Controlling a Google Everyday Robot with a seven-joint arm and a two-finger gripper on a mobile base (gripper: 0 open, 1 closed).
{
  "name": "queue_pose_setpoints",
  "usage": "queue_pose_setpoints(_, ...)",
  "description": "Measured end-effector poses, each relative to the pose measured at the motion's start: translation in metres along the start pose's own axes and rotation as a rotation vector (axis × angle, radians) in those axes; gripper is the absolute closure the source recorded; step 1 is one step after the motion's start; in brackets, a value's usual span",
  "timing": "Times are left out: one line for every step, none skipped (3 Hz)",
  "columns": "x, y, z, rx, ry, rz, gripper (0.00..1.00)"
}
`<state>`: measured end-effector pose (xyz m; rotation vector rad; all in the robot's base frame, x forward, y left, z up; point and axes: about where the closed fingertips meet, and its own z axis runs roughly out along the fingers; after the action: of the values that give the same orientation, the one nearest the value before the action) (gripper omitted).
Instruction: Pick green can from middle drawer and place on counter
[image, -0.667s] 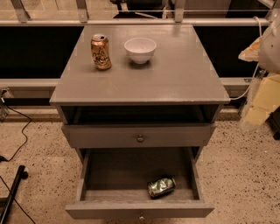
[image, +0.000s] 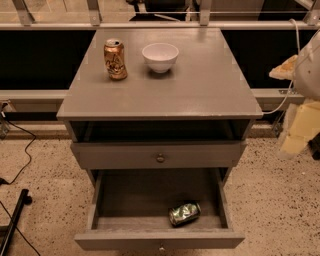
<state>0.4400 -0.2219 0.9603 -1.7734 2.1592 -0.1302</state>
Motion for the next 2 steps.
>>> queue_pose_setpoints(0.013,0.017,0.031,0.025,-0.026,-0.112,0.00)
queue_pose_setpoints(0.021,0.020,0.053,0.049,-0.023,-0.183,0.00)
